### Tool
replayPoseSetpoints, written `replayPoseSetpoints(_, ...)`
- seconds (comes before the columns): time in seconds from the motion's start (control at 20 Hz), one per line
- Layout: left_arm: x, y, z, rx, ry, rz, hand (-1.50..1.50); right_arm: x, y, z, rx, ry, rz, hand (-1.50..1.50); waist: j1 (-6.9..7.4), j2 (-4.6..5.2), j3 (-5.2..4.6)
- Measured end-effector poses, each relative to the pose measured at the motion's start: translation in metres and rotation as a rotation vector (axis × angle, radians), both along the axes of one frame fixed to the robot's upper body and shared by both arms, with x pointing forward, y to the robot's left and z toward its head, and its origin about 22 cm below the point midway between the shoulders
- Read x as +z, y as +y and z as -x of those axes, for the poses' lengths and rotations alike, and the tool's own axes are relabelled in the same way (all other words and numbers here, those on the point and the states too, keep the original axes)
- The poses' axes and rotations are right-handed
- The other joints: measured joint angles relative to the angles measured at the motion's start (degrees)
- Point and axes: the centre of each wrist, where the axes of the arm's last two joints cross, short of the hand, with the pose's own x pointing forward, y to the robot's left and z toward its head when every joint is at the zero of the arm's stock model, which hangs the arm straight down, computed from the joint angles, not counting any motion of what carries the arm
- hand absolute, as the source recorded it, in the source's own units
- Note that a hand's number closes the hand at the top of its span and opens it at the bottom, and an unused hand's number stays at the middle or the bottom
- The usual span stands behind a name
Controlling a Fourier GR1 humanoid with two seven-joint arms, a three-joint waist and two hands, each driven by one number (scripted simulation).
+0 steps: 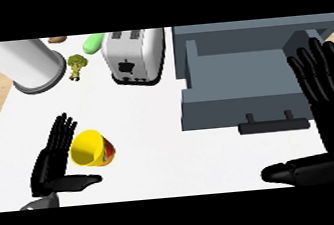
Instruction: Pick up the cup, place it into the drawer and close the drawer
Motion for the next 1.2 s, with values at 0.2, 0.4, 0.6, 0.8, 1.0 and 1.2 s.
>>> replayPoseSetpoints(0.2, -0.013, 0.008, -0.004, 0.010, 0.011, 0.001, -1.50, -0.002, 0.000, 0.002, 0.014, 0.001, 0.005, -1.50, -0.07, 0.01, 0.02)
replayPoseSetpoints(0.4, -0.031, 0.006, 0.001, 0.013, 0.017, -0.002, -1.50, 0.002, 0.004, 0.004, 0.015, 0.004, 0.006, -1.50, -0.09, 0.02, 0.02)
replayPoseSetpoints(0.6, -0.038, 0.006, -0.007, 0.000, 0.022, 0.001, -1.50, 0.003, 0.002, -0.001, 0.015, 0.004, 0.012, -1.50, -0.12, 0.03, 0.01)
replayPoseSetpoints(0.8, -0.045, 0.006, -0.004, -0.026, 0.020, 0.009, -1.50, 0.006, -0.004, -0.001, 0.018, 0.008, 0.013, -1.50, -0.10, 0.02, 0.01)
replayPoseSetpoints(1.0, -0.047, 0.007, -0.010, -0.025, 0.031, 0.023, -1.50, 0.003, -0.004, 0.003, 0.020, 0.002, 0.007, -1.50, -0.12, 0.02, 0.00)
replayPoseSetpoints(1.2, -0.049, -0.004, -0.022, -0.023, 0.031, 0.049, -1.50, 0.005, 0.003, 0.002, 0.017, 0.007, 0.004, -1.50, -0.19, 0.04, 0.00)
